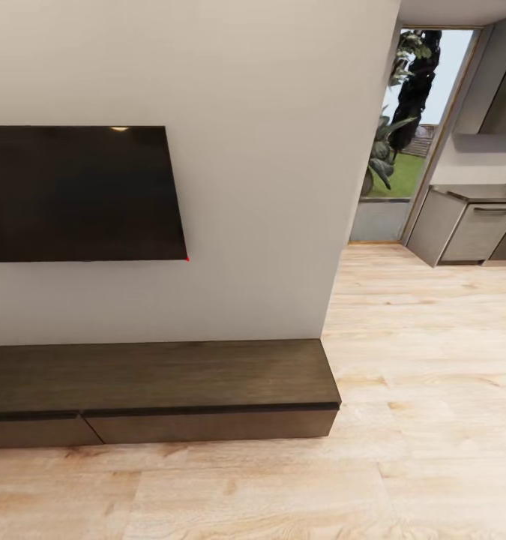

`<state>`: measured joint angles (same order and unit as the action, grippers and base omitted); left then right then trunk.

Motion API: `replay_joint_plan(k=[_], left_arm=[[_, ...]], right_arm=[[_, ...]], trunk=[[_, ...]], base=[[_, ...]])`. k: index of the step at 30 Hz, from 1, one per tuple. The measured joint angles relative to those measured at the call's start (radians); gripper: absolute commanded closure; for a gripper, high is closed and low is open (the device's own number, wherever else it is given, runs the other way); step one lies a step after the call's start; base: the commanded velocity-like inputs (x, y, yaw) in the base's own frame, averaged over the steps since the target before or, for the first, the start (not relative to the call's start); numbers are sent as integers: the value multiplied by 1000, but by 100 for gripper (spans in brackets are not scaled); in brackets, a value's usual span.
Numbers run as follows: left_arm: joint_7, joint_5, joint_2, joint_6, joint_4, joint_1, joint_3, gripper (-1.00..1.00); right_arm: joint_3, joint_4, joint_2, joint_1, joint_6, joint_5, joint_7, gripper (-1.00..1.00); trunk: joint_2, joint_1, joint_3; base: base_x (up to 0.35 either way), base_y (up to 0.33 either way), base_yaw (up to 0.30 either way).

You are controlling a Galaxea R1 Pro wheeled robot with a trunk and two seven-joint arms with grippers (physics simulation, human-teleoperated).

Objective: Place each of the two pumpkins and all three candles from the living room inside a cabinet in the living room (use any cabinet), then make sure every cabinet is closed, and position the cauldron so it is next to a table in the living room.

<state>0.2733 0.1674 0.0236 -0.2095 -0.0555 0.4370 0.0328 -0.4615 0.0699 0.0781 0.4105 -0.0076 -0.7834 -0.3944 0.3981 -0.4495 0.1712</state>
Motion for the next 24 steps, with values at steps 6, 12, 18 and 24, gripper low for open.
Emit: replay_joint_plan(k=[6, 12, 18, 24], left_arm=[[0, 0, -1, 0, 1, 0, 0, -100], [1, 0, -2, 0, 2, 0, 0, -100], [0, 0, -2, 0, 2, 0, 0, -100], [1, 0, -2, 0, 2, -1, 0, -100]], right_arm=[[1, 0, 10, 0, -1, 0, 0, -100], [1, 0, 11, 0, -1, 0, 0, -100], [1, 0, 11, 0, -1, 1, 0, -100], [1, 0, 11, 0, -1, 1, 0, -100]], trunk=[[0, 0, 0], [0, 0, 0], [0, 0, 0], [0, 0, 0]], base=[[0, 0, 0], [0, 0, 0], [0, 0, 0], [0, 0, 0]])
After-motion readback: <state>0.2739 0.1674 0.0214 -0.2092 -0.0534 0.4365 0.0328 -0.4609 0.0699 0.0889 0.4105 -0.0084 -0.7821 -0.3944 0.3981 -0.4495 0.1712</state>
